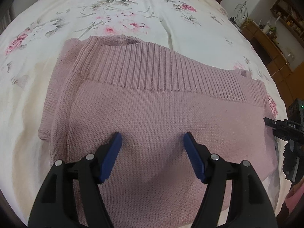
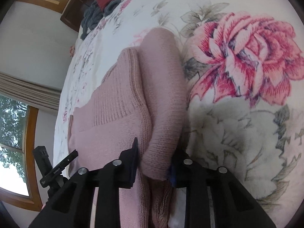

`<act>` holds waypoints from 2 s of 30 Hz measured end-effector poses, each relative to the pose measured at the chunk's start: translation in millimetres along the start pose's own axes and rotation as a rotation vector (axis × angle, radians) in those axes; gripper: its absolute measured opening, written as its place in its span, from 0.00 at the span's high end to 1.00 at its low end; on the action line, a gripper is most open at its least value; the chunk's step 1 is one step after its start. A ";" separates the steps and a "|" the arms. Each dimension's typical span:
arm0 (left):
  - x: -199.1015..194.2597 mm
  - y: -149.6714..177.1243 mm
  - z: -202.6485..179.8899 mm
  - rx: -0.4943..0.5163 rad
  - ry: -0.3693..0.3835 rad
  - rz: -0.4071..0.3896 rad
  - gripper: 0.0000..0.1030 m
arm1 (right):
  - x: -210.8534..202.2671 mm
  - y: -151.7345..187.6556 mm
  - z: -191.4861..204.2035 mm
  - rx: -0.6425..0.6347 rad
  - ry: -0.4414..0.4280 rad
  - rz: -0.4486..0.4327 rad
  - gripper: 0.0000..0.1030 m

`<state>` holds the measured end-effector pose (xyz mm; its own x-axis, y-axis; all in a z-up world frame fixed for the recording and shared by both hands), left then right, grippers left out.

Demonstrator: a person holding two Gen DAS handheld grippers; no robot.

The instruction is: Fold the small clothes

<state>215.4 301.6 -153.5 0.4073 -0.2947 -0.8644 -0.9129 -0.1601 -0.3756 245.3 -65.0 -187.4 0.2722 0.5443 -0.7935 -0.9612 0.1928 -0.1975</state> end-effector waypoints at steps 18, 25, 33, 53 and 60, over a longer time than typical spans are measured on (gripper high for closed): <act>-47.8 -1.0 5.9 0.004 0.020 -0.053 0.33 | -11.9 -6.2 26.3 -0.002 0.116 0.021 0.79; -78.7 -0.7 29.6 -0.062 0.043 -0.086 0.33 | -22.0 -15.5 116.8 -0.162 0.147 0.025 0.79; -99.3 5.5 45.4 -0.089 0.058 -0.118 0.33 | 20.1 0.9 220.8 -0.340 0.159 0.100 0.80; -112.7 -6.0 48.3 -0.183 0.152 -0.145 0.33 | 104.7 42.8 247.2 -0.274 0.055 0.315 0.56; -90.1 -24.0 2.6 -0.253 0.353 -0.088 0.30 | 33.7 13.8 239.5 -0.268 0.021 0.181 0.56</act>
<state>200.5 334.5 -67.5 0.5081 -0.5664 -0.6488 -0.8565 -0.4116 -0.3115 252.1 151.5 -78.9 0.0974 0.5330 -0.8405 -0.9724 -0.1288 -0.1944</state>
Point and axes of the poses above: each gripper's, at about its wrist camera, not at the fingertips, and x roughly the way its jaws point, z to its left, y to its underside, the point moved 8 cm from there along x, roughly the way its jaws point, and after that the axes turned 3 degrees about y, right-handed, at the moved point
